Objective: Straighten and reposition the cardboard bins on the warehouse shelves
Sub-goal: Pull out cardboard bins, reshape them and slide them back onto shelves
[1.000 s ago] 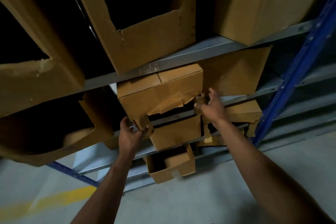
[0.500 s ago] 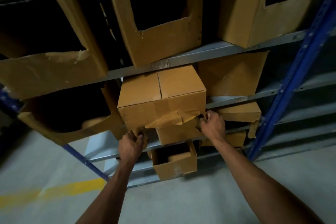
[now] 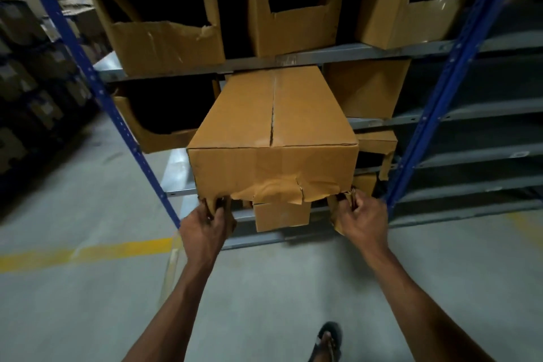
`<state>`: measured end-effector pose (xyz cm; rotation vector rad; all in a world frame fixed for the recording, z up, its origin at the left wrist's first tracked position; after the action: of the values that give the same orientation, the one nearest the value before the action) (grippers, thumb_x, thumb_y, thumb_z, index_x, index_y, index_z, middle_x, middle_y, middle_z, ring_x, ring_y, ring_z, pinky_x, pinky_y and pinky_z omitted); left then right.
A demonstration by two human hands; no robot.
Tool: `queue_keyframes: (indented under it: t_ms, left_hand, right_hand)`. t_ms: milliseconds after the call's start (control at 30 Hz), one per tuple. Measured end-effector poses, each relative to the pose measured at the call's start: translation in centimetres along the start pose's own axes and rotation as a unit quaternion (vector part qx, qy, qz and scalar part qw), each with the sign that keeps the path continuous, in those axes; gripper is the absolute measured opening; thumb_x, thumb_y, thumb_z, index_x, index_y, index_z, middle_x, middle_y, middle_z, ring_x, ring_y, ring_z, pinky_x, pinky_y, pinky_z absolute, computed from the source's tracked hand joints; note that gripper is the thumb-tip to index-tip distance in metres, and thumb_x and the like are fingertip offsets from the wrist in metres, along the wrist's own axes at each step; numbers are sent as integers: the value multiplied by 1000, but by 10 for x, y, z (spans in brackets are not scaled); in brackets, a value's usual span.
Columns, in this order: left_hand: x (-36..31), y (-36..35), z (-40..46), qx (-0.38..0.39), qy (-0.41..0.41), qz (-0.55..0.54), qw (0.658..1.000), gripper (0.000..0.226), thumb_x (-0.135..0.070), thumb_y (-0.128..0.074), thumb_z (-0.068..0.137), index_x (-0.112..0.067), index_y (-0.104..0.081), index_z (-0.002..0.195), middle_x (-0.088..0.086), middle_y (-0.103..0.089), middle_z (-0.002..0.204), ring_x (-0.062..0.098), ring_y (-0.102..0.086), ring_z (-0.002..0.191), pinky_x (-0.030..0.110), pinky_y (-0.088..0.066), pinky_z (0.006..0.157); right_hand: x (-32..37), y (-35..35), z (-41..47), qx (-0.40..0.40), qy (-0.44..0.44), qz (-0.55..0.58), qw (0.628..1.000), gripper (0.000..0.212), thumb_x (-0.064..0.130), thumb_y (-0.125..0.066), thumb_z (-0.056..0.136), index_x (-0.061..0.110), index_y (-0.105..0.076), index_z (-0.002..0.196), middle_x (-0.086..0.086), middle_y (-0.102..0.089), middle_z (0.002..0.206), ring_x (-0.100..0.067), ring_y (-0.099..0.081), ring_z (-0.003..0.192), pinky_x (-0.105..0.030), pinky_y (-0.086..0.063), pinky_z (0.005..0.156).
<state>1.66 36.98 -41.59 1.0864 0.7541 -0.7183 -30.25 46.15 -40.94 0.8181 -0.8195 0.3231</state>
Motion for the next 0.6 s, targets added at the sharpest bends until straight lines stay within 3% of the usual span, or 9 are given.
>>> queue_keyframes:
  t_ms: [67, 100, 167, 267, 400, 467, 533, 600]
  left_hand:
    - [-13, 28, -27, -33, -17, -35, 999, 35, -36, -54, 87, -28, -38, 56, -15, -42, 45, 3, -43, 43, 22, -30, 47]
    - [-16, 40, -39, -48, -28, -35, 998, 36, -33, -54, 87, -28, -37, 57, -15, -39, 44, 4, -40, 42, 23, -29, 47]
    - [-14, 59, -62, -71, -51, -35, 996, 34, -35, -52, 89, -19, -41, 61, -2, -40, 46, 15, -38, 43, 27, -30, 50]
    - [-12, 78, -96, -91, -44, -74, 992, 30, -32, -54, 90, -10, -51, 69, 7, -47, 57, 13, -40, 49, 30, -34, 54]
    - [-11, 88, -152, -65, 15, -87, 994, 38, -40, -52, 91, -7, -69, 88, 15, -68, 75, 37, -63, 68, 44, -51, 64]
    - [-11, 88, -185, -46, 45, -99, 993, 22, -25, -58, 101, -12, -72, 111, 8, -70, 94, 35, -64, 83, 45, -53, 77]
    - [-2, 81, -218, -6, 83, -74, 994, 28, -16, -62, 101, -16, -67, 128, 2, -67, 106, 30, -62, 94, 50, -56, 86]
    - [13, 71, -253, 69, 150, -62, 984, 40, -22, -68, 93, -19, -62, 132, -1, -69, 113, 29, -65, 100, 56, -59, 89]
  right_hand:
    - [21, 23, -29, -18, 38, 31, 999, 27, 29, -56, 89, 24, -49, 64, 6, -51, 50, -16, -53, 42, -26, -43, 48]
    - [30, 35, -42, -29, 51, 45, 997, 25, 31, -54, 90, 23, -53, 66, 8, -51, 50, -10, -52, 42, -23, -42, 47]
    - [44, 58, -62, -56, 71, 58, 994, 24, 27, -56, 94, 18, -59, 71, 11, -49, 50, 1, -47, 41, -17, -38, 44]
    - [62, 87, -85, -53, 88, 56, 993, 16, 13, -63, 99, 12, -68, 84, 4, -57, 56, -9, -54, 45, -17, -43, 44]
    - [66, 121, -115, -5, 57, 47, 997, 14, 16, -66, 100, 12, -76, 109, 2, -70, 73, -5, -66, 63, -5, -44, 56]
    - [55, 136, -134, 23, 49, 29, 998, 16, 23, -65, 101, 16, -77, 107, 6, -70, 73, -5, -65, 65, -9, -46, 54]
    - [38, 151, -154, 40, 48, 9, 998, 15, 26, -64, 100, 19, -78, 100, 6, -70, 72, -9, -65, 63, -25, -53, 55]
    - [21, 166, -178, 59, 41, -27, 997, 16, 27, -63, 99, 21, -78, 100, 4, -73, 76, -13, -66, 66, -34, -57, 62]
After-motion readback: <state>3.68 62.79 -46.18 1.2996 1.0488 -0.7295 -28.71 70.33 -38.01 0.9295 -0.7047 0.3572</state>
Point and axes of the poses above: each hand's wrist, its own z-axis towards the middle knuckle, its own y-axis out of the back of the hand, x = y × z, the point moved 4 cm from there along z, towards the middle knuckle
